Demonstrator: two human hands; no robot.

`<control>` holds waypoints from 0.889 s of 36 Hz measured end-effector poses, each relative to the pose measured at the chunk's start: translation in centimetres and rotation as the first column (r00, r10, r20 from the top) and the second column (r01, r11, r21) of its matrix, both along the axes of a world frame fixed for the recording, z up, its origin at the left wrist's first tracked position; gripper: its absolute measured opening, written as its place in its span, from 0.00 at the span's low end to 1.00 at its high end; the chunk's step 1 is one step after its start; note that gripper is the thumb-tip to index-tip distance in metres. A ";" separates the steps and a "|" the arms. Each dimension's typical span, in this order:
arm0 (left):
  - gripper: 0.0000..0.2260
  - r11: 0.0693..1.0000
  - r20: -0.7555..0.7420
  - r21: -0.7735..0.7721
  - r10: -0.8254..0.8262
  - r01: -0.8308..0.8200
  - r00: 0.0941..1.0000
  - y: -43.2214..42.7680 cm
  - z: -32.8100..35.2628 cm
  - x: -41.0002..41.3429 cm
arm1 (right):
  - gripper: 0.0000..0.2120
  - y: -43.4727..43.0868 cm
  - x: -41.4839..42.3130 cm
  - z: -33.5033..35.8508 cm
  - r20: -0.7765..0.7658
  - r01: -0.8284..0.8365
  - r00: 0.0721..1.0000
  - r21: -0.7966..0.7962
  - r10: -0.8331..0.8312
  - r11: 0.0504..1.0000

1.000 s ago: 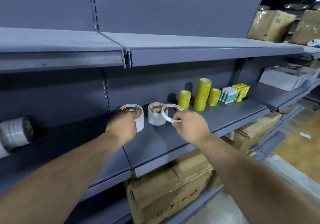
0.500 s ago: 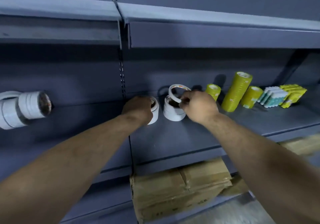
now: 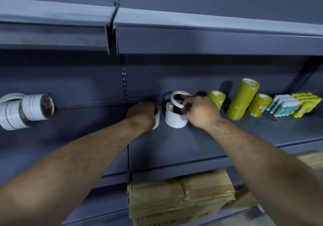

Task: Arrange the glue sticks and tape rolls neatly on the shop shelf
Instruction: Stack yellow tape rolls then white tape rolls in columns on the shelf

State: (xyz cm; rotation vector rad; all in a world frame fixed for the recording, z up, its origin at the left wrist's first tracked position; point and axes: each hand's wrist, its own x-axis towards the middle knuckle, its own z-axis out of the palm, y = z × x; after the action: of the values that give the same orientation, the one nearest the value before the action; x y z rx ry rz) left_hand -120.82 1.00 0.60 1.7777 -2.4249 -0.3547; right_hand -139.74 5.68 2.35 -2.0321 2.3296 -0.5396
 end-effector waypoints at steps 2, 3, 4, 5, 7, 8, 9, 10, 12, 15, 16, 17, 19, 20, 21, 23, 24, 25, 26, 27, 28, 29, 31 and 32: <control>0.10 1.000 0.006 -0.027 0.003 -0.003 1.000 0.2 0.0 -0.2 | 0.09 -0.1 0.0 -0.1 -0.003 0.002 1.000 0.011 -0.002 1.000; 0.10 0.999 0.012 -0.037 0.004 -0.004 1.000 0.3 0.0 -0.3 | 0.09 -0.1 0.0 -0.2 -0.007 0.002 1.000 0.018 -0.002 1.000; 0.10 0.999 0.015 -0.044 0.006 -0.005 1.000 0.3 0.0 -0.3 | 0.09 -0.1 0.0 -0.3 -0.013 0.002 1.000 0.025 -0.002 1.000; 0.10 0.999 0.017 -0.048 0.008 -0.007 1.000 0.3 -0.1 -0.3 | 0.09 -0.2 0.1 -0.3 -0.019 0.003 1.000 0.034 -0.003 0.999; 0.10 0.999 0.017 -0.049 0.010 -0.009 1.000 0.2 -0.2 -0.3 | 0.08 -0.2 0.2 -0.3 -0.031 0.007 0.999 0.050 -0.005 0.999; 0.10 0.999 0.017 -0.053 0.008 -0.007 1.000 0.2 -0.2 -0.3 | 0.08 -0.3 0.2 -0.3 -0.041 0.010 0.999 0.059 -0.008 0.998; 0.10 0.999 0.017 -0.053 0.005 -0.004 1.000 0.2 -0.2 -0.3 | 0.08 -0.4 0.3 -0.3 -0.052 0.014 0.999 0.071 -0.010 0.997; 0.09 0.999 0.016 -0.051 0.003 -0.002 1.000 0.1 -0.2 -0.3 | 0.07 -0.5 0.4 -0.3 -0.061 0.017 0.998 0.087 -0.012 0.996; 0.08 0.999 0.014 -0.045 0.000 0.001 1.000 -0.2 -0.3 -0.2 | 0.07 -0.7 0.6 -0.2 -0.072 0.027 0.997 0.126 -0.018 0.992; 0.07 0.999 0.006 -0.035 0.000 0.000 1.000 -0.4 -0.3 -0.1 | 0.07 -1.0 0.9 -0.1 -0.072 0.049 0.997 0.172 -0.037 0.984; 0.07 0.999 0.004 -0.037 0.000 0.001 1.000 -0.5 -0.3 -0.1 | 0.07 -1.2 1.0 -0.1 -0.067 0.056 0.997 0.181 -0.045 0.982; 0.08 0.999 0.006 -0.041 0.000 0.001 1.000 -0.5 -0.3 -0.2 | 0.08 -1.3 1.1 -0.2 -0.064 0.065 0.997 0.190 -0.054 0.980; 0.09 0.999 0.013 -0.052 0.002 -0.001 1.000 -0.6 -0.4 -0.2 | 0.09 -1.4 1.2 -0.2 -0.061 0.077 0.996 0.207 -0.065 0.975; 0.09 0.998 0.014 -0.056 0.003 -0.003 1.000 -0.6 -0.4 -0.2 | 0.09 -1.5 1.2 -0.3 -0.062 0.075 0.996 0.216 -0.063 0.973; 0.09 0.998 0.014 -0.061 0.005 -0.004 1.000 -0.7 -0.4 -0.2 | 0.09 -1.6 1.3 -0.4 -0.066 0.073 0.996 0.226 -0.059 0.971; 0.11 0.998 0.012 -0.064 0.009 -0.009 1.000 -0.8 -0.5 -0.2 | 0.10 -1.7 1.4 -0.6 -0.079 0.067 0.996 0.239 -0.049 0.969; 0.12 0.998 0.012 -0.063 0.013 -0.013 1.000 -0.8 -0.5 -0.2 | 0.10 -1.7 1.5 -0.6 -0.084 0.064 0.995 0.241 -0.045 0.968; 0.12 0.998 0.015 -0.060 0.016 -0.015 1.000 -0.8 -0.4 -0.3 | 0.11 -1.8 1.5 -0.7 -0.087 0.063 0.995 0.242 -0.043 0.968; 0.13 0.998 0.020 -0.060 0.016 -0.015 1.000 -0.8 -0.4 -0.3 | 0.12 -1.8 1.6 -0.8 -0.089 0.064 0.995 0.241 -0.044 0.968; 0.13 0.998 0.026 -0.060 0.014 -0.012 1.000 -0.9 -0.4 -0.2 | 0.12 -1.8 1.7 -0.8 -0.089 0.068 0.995 0.241 -0.048 0.968; 0.13 0.998 0.033 -0.062 0.012 -0.010 0.999 -0.9 -0.4 -0.2 | 0.12 -1.8 1.7 -0.8 -0.088 0.073 0.995 0.242 -0.053 0.968; 0.13 0.998 0.040 -0.062 0.012 -0.010 0.999 -0.9 -0.5 -0.2 | 0.12 -1.9 1.8 -0.8 -0.086 0.077 0.995 0.242 -0.058 0.967; 0.13 0.998 0.050 -0.062 0.011 -0.008 0.999 -0.9 -0.5 -0.2 | 0.11 -2.0 1.8 -0.7 -0.087 0.082 0.994 0.248 -0.062 0.965; 0.13 0.998 0.053 -0.061 0.009 -0.006 0.999 -0.9 -0.5 -0.2 | 0.11 -2.0 1.9 -0.7 -0.087 0.081 0.994 0.253 -0.061 0.964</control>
State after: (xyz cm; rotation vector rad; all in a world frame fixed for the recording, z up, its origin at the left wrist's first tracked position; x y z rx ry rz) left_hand -121.00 0.11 0.10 1.7928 -2.4365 -0.2323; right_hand -137.86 3.70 1.68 -1.8915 2.3774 -0.1486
